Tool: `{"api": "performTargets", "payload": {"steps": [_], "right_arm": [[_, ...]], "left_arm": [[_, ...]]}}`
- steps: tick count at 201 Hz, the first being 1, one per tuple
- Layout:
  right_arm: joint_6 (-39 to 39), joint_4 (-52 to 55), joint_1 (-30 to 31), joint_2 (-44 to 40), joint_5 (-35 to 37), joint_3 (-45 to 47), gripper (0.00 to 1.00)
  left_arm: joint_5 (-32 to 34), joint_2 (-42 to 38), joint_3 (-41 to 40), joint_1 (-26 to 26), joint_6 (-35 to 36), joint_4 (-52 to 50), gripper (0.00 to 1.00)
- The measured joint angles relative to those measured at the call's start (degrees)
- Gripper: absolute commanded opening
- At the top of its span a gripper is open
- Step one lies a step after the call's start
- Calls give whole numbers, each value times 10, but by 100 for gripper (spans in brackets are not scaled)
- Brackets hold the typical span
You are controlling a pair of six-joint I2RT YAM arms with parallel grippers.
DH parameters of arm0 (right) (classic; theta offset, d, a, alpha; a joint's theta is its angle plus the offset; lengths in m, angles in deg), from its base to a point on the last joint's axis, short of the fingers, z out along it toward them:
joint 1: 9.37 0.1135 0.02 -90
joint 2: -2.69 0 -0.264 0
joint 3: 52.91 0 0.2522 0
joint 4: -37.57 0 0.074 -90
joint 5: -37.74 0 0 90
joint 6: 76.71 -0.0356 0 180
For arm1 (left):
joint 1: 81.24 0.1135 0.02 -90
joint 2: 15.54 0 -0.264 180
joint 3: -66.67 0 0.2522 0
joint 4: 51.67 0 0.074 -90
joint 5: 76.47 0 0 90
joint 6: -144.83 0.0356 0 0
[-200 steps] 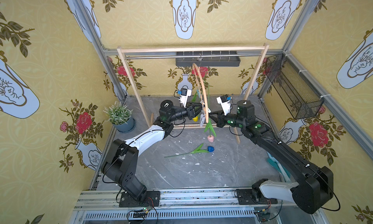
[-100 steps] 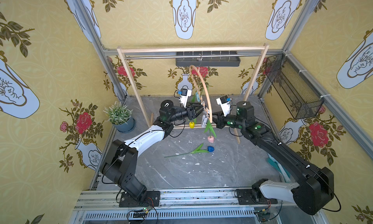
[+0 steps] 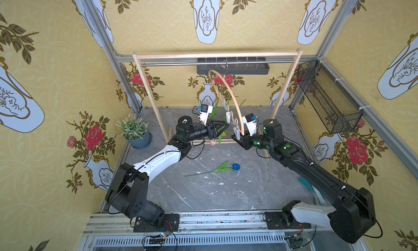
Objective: Dry the flowers on a clothes hanger
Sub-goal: Clamp the flower onto the hanger.
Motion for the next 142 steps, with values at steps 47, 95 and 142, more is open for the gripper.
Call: {"api": "performTargets", "payload": {"steps": [47,95,142], "right_arm": [[-33,-18,2,-52,17,85,46],[-61,-22,15,-107,46,171,46],[-61,3,178,-81,123,205,45]], "left_arm": [[35,-51,-37,0,28,-37,57],[151,-141,-107,3,32,-111,65],[325,-249,-159,13,-5,-227,74]]}}
